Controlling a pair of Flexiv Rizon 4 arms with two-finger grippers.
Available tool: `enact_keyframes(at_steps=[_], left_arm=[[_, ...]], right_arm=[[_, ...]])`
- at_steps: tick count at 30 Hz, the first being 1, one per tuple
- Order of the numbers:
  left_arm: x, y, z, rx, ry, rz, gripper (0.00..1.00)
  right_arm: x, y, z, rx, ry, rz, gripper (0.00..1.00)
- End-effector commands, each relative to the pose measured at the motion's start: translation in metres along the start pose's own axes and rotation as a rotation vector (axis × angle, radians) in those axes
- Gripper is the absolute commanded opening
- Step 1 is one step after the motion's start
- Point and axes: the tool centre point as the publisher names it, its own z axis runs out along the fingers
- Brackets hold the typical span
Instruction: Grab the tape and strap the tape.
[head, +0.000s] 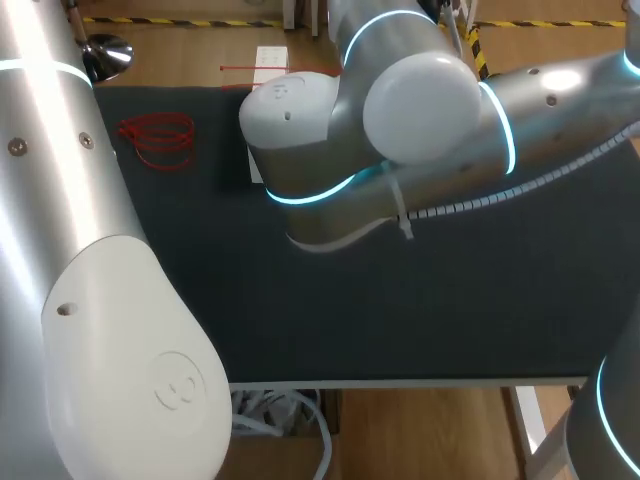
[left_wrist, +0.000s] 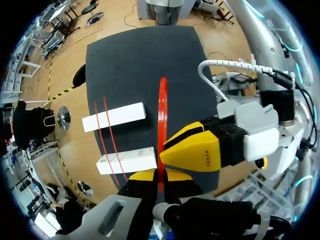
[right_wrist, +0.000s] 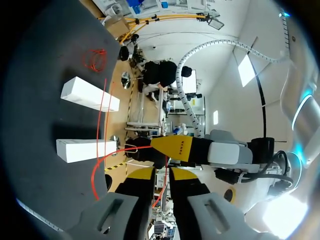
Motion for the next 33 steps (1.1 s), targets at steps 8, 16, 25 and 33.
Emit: enact_keyframes(at_steps=[8, 16, 25, 33], left_arm=[[-0.002, -0.002, -0.002, -0.006, 0.006, -0.001, 0.00], [-0.002, -0.002, -0.002, -0.006, 0.006, -0.001, 0.00], [-0.002, -0.002, -0.002, -0.006, 0.006, -0.001, 0.00], [-0.002, -0.002, -0.002, -0.006, 0.006, -0.001, 0.00]], right_arm=[[-0.004, -0.001, -0.025, -0.030, -0.006, 0.008, 0.07], [0.006, -0.014, -0.052, -0.023, 0.011, 0.018, 0.08], [0.018, -0.054, -0.078, 0.039, 0.040, 0.056, 0.05], [0.022, -0.066, -0.078, -0.020, 0.125, 0.087, 1.00]])
